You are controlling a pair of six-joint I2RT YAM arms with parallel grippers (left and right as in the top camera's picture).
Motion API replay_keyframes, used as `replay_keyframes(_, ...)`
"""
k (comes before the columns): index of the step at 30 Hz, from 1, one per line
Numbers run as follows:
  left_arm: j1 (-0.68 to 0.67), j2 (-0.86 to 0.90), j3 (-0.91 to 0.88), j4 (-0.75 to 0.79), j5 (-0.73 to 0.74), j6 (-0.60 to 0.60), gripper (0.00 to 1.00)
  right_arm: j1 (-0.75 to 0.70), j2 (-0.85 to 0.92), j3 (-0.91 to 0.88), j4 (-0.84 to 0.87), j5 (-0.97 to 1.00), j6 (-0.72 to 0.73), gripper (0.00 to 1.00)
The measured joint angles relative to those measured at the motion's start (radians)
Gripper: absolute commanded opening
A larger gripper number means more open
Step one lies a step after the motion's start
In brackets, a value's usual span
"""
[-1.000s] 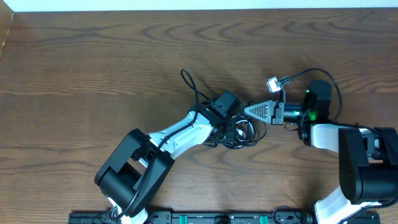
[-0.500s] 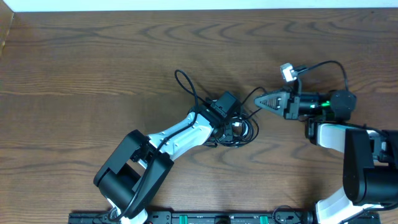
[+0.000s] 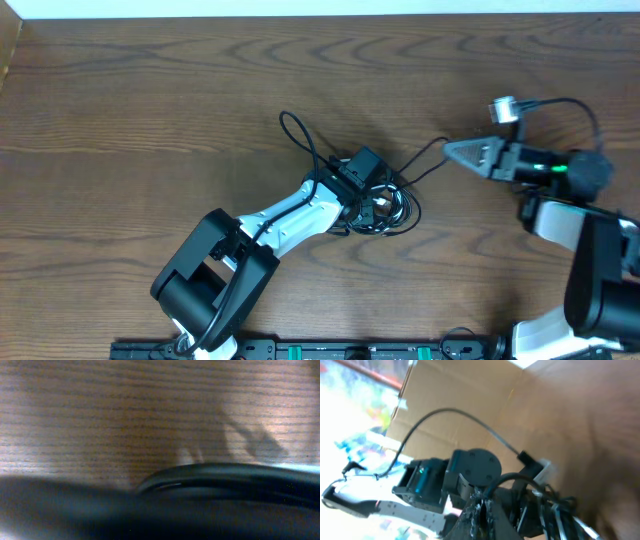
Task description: Untangle cables
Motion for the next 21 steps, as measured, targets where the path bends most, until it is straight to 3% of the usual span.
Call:
replay_keyframes(10, 0.001, -0.002, -0.002, -0.010, -0.034, 0.000, 0.08, -0.131, -0.189, 0.008, 0.002, 0.038, 0.032, 0.01)
replay_keyframes(17, 0.001, -0.002, -0.002, -0.009, -0.037, 0.000, 0.08, -0.130, -0.189, 0.003, 0.002, -0.012, 0.044, 0.35)
replay_keyframes(19, 0.001, -0.002, -0.003, -0.009, -0.037, 0.000, 0.08, -0.130, -0.189, -0.007, 0.002, -0.013, 0.030, 0.52)
replay_keyframes(21, 0.001, -0.002, -0.003, -0.009, -0.037, 0.000, 0.08, -0.127, -0.187, -0.018, -0.002, -0.013, 0.017, 0.54)
